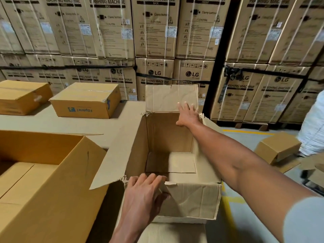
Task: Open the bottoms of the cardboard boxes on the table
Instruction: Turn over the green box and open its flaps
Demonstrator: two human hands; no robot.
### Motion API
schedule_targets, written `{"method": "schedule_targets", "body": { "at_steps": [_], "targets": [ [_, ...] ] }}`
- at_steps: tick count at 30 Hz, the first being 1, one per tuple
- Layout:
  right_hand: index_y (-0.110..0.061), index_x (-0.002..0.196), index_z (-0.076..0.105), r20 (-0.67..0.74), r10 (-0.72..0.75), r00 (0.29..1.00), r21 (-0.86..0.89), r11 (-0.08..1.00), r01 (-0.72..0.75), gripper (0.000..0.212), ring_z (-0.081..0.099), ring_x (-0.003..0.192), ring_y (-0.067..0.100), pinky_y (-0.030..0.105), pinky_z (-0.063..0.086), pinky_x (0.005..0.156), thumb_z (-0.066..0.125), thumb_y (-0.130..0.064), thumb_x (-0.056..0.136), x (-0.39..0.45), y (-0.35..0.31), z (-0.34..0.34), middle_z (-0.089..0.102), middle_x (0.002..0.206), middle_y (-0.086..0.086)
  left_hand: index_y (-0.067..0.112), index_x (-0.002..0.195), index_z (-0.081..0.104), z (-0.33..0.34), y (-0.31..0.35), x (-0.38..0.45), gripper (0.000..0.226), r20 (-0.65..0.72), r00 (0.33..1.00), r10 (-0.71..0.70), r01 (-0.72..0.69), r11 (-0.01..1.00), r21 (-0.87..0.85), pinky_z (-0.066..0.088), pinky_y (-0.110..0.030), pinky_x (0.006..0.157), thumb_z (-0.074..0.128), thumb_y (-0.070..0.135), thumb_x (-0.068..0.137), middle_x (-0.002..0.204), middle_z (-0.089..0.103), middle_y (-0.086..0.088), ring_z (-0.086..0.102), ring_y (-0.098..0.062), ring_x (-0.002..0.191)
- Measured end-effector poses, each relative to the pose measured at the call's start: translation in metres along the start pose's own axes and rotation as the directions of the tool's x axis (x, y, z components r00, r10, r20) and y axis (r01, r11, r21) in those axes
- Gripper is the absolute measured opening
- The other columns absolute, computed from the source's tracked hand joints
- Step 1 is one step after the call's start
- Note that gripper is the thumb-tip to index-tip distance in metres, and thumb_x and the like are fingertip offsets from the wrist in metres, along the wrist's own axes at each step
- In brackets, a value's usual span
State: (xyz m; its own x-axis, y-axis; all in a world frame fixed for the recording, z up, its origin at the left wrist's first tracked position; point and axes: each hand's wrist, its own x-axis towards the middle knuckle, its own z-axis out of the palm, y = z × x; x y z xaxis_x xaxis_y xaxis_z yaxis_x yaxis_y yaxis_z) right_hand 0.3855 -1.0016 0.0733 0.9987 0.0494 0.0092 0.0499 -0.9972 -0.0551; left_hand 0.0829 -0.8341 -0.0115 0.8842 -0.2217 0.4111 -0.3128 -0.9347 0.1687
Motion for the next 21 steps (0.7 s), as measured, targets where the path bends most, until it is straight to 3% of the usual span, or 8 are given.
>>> {"method": "schedule_targets", "body": {
  "at_steps": [2, 7, 13, 18, 21],
  "targets": [
    [-0.027, 0.159, 0.007, 0.033, 0.023, 0.999, -0.015, 1.000, -0.023, 0.101, 0.014, 0.147, 0.044, 0.051, 0.029, 0.113, 0.071, -0.035, 0.082, 0.005, 0.004, 0.012, 0.010, 0.164, 0.012, 0.043, 0.114, 0.056, -0.001, 0.001, 0.001, 0.048, -0.002, 1.000, 0.002, -0.002, 1.000, -0.009, 0.048, -0.026, 0.072, 0.071, 0.063, 0.074, 0.097, 0.063, 0.023, 0.056, -0.005, 0.080],
    [-0.021, 0.157, 0.018, 0.027, 0.027, 0.999, 0.029, 0.999, -0.028, 0.090, 0.016, 0.148, 0.043, 0.055, 0.027, 0.116, 0.069, -0.026, 0.082, 0.006, 0.005, 0.024, 0.026, 0.158, 0.017, 0.043, 0.113, 0.054, -0.003, 0.004, 0.002, 0.049, -0.012, 1.000, -0.005, 0.005, 1.000, 0.006, 0.049, -0.027, 0.071, 0.073, 0.063, 0.072, 0.095, 0.063, 0.022, 0.057, -0.006, 0.078],
    [-0.029, 0.160, 0.006, 0.068, 0.004, 0.998, 0.147, 0.989, -0.014, 0.098, 0.001, 0.152, 0.039, 0.057, 0.015, 0.120, 0.069, -0.027, 0.085, -0.003, 0.012, 0.013, 0.007, 0.167, 0.009, 0.042, 0.112, 0.057, -0.008, 0.006, 0.004, 0.047, 0.016, 0.999, -0.044, 0.044, 0.999, 0.010, 0.045, -0.028, 0.073, 0.062, 0.067, 0.073, 0.094, 0.063, 0.021, 0.056, -0.007, 0.078],
    [-0.030, 0.159, 0.015, 0.059, -0.079, 0.995, 0.353, 0.934, 0.054, 0.089, 0.033, 0.145, 0.036, 0.051, 0.035, 0.114, 0.069, -0.037, 0.089, -0.048, 0.020, -0.006, 0.025, 0.163, 0.011, 0.046, 0.125, 0.056, -0.020, 0.011, 0.005, 0.053, 0.092, 0.991, -0.096, 0.101, 0.993, -0.057, 0.036, -0.028, 0.088, 0.045, 0.071, 0.079, 0.108, 0.063, 0.023, 0.054, -0.004, 0.096],
    [-0.030, 0.157, 0.022, 0.047, -0.072, 0.996, 0.446, 0.894, 0.044, 0.084, 0.037, 0.144, 0.031, 0.047, 0.036, 0.114, 0.068, -0.044, 0.089, -0.090, 0.034, -0.019, 0.031, 0.162, 0.007, 0.048, 0.130, 0.052, -0.024, 0.013, 0.007, 0.054, 0.120, 0.985, -0.122, 0.136, 0.984, -0.112, 0.030, -0.028, 0.095, 0.039, 0.072, 0.083, 0.116, 0.062, 0.024, 0.051, -0.001, 0.103]
  ]
}}
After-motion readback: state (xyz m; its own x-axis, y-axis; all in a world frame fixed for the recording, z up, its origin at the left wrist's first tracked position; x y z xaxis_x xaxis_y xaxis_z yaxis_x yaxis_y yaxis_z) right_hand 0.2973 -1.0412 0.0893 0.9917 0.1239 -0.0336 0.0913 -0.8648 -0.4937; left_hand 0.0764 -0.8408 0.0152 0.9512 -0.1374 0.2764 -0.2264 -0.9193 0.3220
